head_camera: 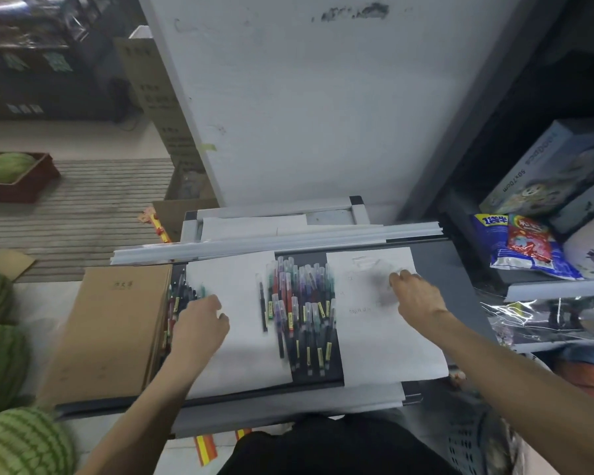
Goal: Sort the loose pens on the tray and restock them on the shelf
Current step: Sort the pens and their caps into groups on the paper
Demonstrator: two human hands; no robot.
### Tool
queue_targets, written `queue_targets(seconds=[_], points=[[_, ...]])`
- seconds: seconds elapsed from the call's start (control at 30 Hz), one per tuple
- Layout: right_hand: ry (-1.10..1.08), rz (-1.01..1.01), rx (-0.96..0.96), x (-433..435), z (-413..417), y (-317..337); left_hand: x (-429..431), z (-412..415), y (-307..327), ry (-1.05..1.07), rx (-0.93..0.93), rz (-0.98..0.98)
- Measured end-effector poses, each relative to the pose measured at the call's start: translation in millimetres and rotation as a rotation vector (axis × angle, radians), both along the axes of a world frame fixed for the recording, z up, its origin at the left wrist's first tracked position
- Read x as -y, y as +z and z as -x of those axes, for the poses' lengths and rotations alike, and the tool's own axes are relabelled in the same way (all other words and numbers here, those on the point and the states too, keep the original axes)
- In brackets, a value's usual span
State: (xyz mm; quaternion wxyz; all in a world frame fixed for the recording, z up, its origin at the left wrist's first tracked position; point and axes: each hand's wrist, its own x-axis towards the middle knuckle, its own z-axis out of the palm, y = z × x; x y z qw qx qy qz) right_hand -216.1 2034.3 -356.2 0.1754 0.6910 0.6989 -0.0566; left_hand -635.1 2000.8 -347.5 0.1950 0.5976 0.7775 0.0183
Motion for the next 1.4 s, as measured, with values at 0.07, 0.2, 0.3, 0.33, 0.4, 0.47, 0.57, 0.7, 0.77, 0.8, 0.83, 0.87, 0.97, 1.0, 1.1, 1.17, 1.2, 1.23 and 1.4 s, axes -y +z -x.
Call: queue_targets(seconds=[0.07,0.2,0.3,0.33,0.4,0.47,0.57,0.7,0.77,0.8,0.83,0.87,0.97,1.0,1.1,1.17,1.2,1.23,1.4], points=[[0.014,0.001,0.026,0,0,-3,-3,13,-3,0.040,-0.002,-0.003],[0.046,-0.017,0.066,1,0,-3,-9,27,-11,0.079,-0.040,-0.032],[0.077,-0.068,0.101,4,-2,-3,-14,27,-19,0.073,-0.057,-0.038],[0.078,-0.091,0.098,6,-2,-3,-17,27,-21,0.069,-0.063,-0.027],[0.068,-0.149,0.067,12,1,-2,-22,25,-26,0.064,-0.065,0.003],[0.014,-0.193,-0.043,19,7,-1,-25,23,-26,0.048,-0.066,0.043],[-0.246,-0.179,-0.521,29,26,13,-21,12,-16,0.032,-0.077,0.075],[-0.459,-0.176,-0.996,48,56,41,-9,-12,11,0.019,0.018,0.007],[-0.486,-0.161,-1.168,58,69,57,1,-28,31,-0.006,0.162,-0.041],[-0.500,-0.144,-1.264,63,74,65,7,-36,44,-0.033,0.259,-0.063],[-0.519,-0.126,-1.364,67,79,74,13,-43,56,-0.068,0.352,-0.084],[-0.529,-0.111,-1.467,71,83,84,20,-50,69,-0.107,0.432,-0.102],[-0.501,-0.054,-1.723,81,91,110,41,-65,106,-0.219,0.619,-0.147],[-0.478,-0.032,-1.781,84,93,118,47,-69,119,-0.265,0.666,-0.169],[-0.370,-0.015,-1.795,91,95,140,60,-76,149,-0.416,0.740,-0.245],[-0.284,-0.036,-1.744,94,96,154,62,-75,159,-0.485,0.730,-0.276],[-0.251,-0.047,-1.715,95,96,160,62,-73,161,-0.515,0.712,-0.290],[-0.230,-0.058,-1.690,96,96,165,63,-72,162,-0.538,0.695,-0.305],[-0.149,-0.071,-1.640,95,96,178,64,-69,164,-0.582,0.602,-0.335]])
